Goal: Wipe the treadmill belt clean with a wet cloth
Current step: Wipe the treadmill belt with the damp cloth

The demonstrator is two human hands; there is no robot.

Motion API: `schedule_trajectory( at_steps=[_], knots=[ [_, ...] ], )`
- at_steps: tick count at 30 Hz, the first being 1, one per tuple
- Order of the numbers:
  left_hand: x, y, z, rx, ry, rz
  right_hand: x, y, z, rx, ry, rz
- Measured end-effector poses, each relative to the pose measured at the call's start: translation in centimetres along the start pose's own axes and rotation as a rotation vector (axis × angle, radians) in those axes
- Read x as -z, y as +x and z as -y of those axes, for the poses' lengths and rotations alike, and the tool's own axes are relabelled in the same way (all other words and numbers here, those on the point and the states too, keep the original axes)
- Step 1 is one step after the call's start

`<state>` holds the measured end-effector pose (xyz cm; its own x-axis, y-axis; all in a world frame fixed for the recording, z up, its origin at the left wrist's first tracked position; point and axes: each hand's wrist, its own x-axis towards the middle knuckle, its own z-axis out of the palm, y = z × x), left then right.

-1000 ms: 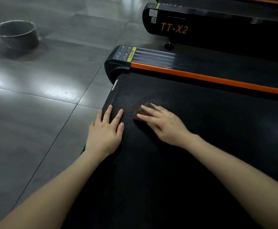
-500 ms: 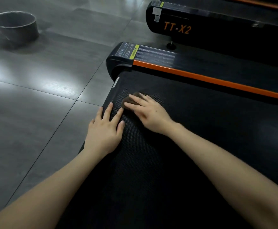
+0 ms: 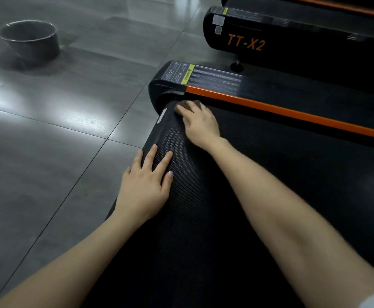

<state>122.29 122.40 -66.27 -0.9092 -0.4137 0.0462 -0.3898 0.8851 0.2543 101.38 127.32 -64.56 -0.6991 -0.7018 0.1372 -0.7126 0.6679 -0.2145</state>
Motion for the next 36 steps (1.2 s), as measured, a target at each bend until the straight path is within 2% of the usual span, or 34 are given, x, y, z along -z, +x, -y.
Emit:
schedule_trajectory(
  at_steps=[2, 6, 8, 14, 16, 18, 19, 21, 23, 24, 25, 27, 29, 32, 34, 36],
  knots=[
    [0.0, 0.0, 0.2, 0.003, -0.008, 0.000, 0.8, -0.2, -3.0, 0.088, -0.029, 0.011],
    [-0.1, 0.0, 0.0, 0.012, -0.012, 0.005, 1.8, -0.7, -7.2, -0.253, -0.022, -0.080],
    [0.0, 0.1, -0.1, 0.015, -0.013, 0.014, 1.2, -1.5, -5.0, -0.260, -0.014, -0.104],
    [0.3, 0.1, 0.0, 0.019, -0.016, 0.038, 1.0, -11.0, 0.0, 0.201, 0.064, -0.002],
    [0.2, 0.1, 0.1, 0.024, -0.021, 0.038, 2.1, -16.1, -0.8, 0.347, 0.055, 0.044],
    [0.2, 0.0, 0.0, 0.024, -0.033, 0.030, 3.6, -19.2, -3.8, 0.390, 0.022, 0.061],
    [0.3, 0.0, 0.0, 0.029, -0.036, 0.034, 4.2, -19.6, -5.3, 0.330, 0.007, 0.067],
    [0.6, 0.0, -0.2, 0.041, -0.035, 0.061, 4.4, -19.0, -6.1, 0.046, -0.021, 0.040],
    [1.3, -0.1, -0.5, 0.046, -0.098, 0.071, 3.9, -18.2, -3.3, -0.236, -0.020, -0.038],
    [1.7, -0.5, -0.6, 0.057, -0.185, 0.045, 3.5, -18.6, -1.0, -0.263, -0.032, -0.041],
    [2.2, -1.0, -0.6, 0.079, -0.298, 0.001, 2.9, -19.5, 1.4, -0.194, -0.052, -0.024],
    [3.4, -2.5, 0.0, 0.149, -0.454, -0.082, 2.1, -23.2, 6.0, 0.082, -0.041, 0.006],
    [4.5, -4.8, 1.5, 0.201, -0.403, -0.090, 2.0, -27.7, 9.0, 0.276, 0.050, 0.028],
    [5.8, -8.9, 4.1, 0.285, -0.364, 0.070, 3.3, -33.4, 9.5, 0.480, 0.113, 0.140],
    [6.3, -11.3, 5.4, 0.319, -0.536, 0.218, 4.5, -34.6, 7.0, 0.595, 0.084, 0.209],
    [6.5, -13.1, 5.8, 0.291, -0.606, 0.316, 5.0, -34.1, 3.6, 0.531, 0.018, 0.185]
  ],
)
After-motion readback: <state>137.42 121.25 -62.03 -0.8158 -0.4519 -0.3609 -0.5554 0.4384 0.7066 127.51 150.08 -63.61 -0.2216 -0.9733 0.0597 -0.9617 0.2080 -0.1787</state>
